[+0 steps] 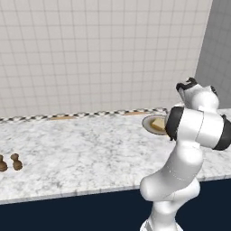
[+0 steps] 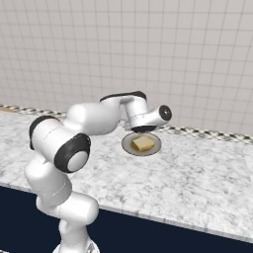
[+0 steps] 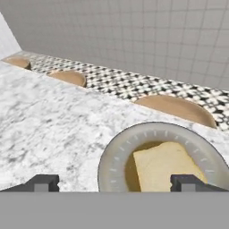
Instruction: Start the toaster. Once the lever pops up, take the bread to the plate on the dining counter.
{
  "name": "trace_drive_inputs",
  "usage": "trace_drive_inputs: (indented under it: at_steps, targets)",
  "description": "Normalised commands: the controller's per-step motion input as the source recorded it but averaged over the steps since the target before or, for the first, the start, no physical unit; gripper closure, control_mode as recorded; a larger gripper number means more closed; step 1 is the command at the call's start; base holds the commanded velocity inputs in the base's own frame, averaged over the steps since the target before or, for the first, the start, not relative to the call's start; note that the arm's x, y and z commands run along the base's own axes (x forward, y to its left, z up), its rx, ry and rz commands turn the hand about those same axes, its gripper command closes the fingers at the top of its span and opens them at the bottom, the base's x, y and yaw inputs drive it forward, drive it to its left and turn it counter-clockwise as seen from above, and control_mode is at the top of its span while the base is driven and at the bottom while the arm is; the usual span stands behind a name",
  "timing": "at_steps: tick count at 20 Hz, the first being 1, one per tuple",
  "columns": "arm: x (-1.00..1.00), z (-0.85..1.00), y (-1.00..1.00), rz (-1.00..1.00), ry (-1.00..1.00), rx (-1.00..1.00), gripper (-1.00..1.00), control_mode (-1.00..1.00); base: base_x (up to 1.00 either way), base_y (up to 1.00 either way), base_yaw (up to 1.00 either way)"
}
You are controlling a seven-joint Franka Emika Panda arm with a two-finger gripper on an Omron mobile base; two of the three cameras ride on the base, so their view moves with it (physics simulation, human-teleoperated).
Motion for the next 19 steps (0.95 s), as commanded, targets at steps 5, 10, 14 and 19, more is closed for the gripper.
trace_drive_inputs:
  at_steps: [5, 10, 14, 19]
  targets:
    - [-0.64, 0.66, 0.10, -0.27, 0.23, -0.15, -1.00, -1.00, 0.00, 0.00, 0.00]
    - [-0.91, 0.56, 0.04, -0.31, 0.13, -0.20, -1.00, -1.00, 0.00, 0.00, 0.00]
    - [-1.00, 0.45, 0.00, -0.34, 0.05, -0.11, -1.00, -1.00, 0.00, 0.00, 0.00]
    - [-1.00, 0.07, 0.10, -0.35, -0.05, -0.01, -1.00, -1.00, 0.00, 0.00, 0.00]
